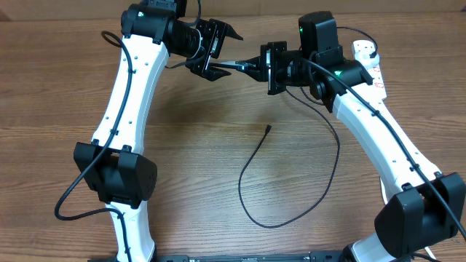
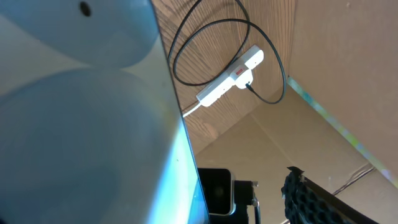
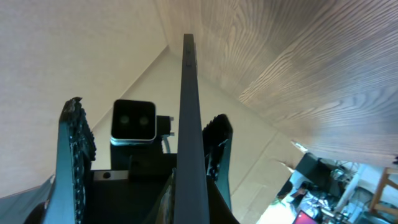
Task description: Plug charger to phone and switch on socket
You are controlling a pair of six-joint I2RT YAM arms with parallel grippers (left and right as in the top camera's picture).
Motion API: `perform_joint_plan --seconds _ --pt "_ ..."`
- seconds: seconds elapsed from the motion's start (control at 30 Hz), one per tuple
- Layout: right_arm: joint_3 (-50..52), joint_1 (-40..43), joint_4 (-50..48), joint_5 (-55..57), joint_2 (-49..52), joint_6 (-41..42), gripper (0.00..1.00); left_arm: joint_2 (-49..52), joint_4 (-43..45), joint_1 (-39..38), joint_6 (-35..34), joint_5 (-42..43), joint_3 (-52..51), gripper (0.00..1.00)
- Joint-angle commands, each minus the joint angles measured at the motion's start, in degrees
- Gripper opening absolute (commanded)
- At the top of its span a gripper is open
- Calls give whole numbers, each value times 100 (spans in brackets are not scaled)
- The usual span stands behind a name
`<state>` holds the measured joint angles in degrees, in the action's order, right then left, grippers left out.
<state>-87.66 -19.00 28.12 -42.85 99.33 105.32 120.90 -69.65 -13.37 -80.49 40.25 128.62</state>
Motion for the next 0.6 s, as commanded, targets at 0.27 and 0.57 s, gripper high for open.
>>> perform_joint_plan --seconds 0.27,0.57 --pt "-122 -17 -208 -50 -31 612 4 50 118 66 -380 -46 0 70" --pt "-122 -17 -243 -52 -31 614 4 50 114 101 -382 -42 0 53"
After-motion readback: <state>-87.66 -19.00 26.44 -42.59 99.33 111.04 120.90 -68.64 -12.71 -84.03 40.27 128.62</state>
